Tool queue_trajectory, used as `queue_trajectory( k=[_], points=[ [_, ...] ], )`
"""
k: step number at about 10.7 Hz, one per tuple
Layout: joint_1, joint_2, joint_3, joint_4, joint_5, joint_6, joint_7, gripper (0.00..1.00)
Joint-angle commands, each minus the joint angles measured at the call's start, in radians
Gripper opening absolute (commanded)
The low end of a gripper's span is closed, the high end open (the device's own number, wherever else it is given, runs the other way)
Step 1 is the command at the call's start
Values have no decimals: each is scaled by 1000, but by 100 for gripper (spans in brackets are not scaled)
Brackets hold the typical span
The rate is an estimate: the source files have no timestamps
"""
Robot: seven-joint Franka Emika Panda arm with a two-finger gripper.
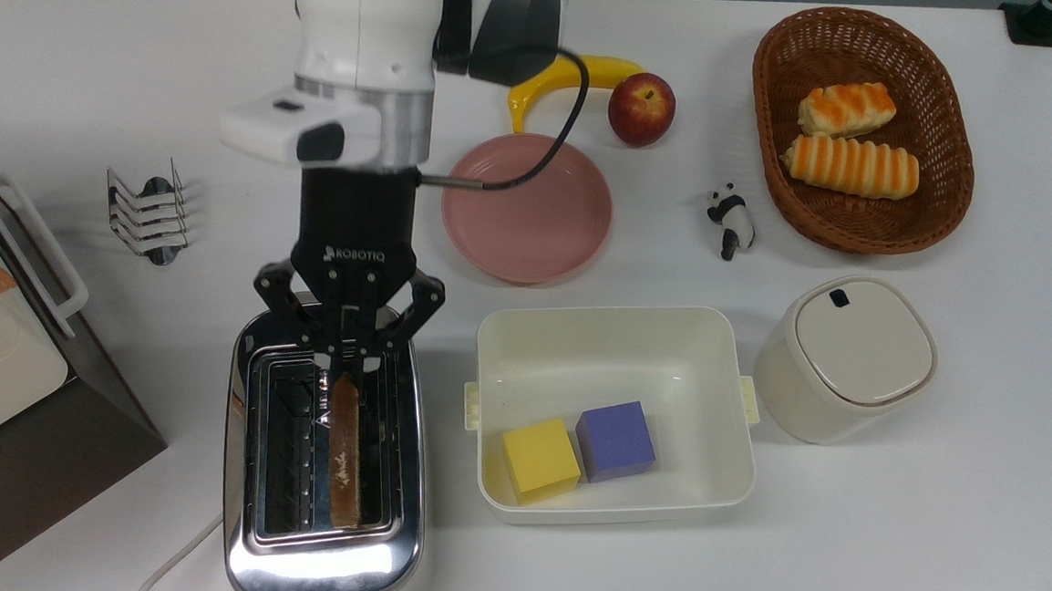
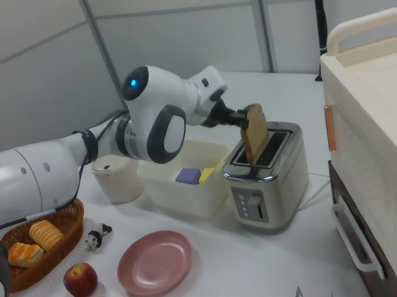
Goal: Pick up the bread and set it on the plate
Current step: 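Close the gripper on the bread slice's crust, then lift the bread slice out of the toaster and carry it toward the pink plate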
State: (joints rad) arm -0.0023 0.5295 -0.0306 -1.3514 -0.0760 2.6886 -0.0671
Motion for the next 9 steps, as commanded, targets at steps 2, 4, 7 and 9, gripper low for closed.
queue_trajectory(
  k=[2, 4, 7, 9],
  points=[
    [10, -94, -9, -3, 12, 13, 38, 0],
    [15, -144, -3, -9, 18, 7, 96, 0],
    [21, -219, 4, -20, 19, -198, 159, 0],
    [21, -267, 23, -18, 91, -486, 127, 0]
  ],
)
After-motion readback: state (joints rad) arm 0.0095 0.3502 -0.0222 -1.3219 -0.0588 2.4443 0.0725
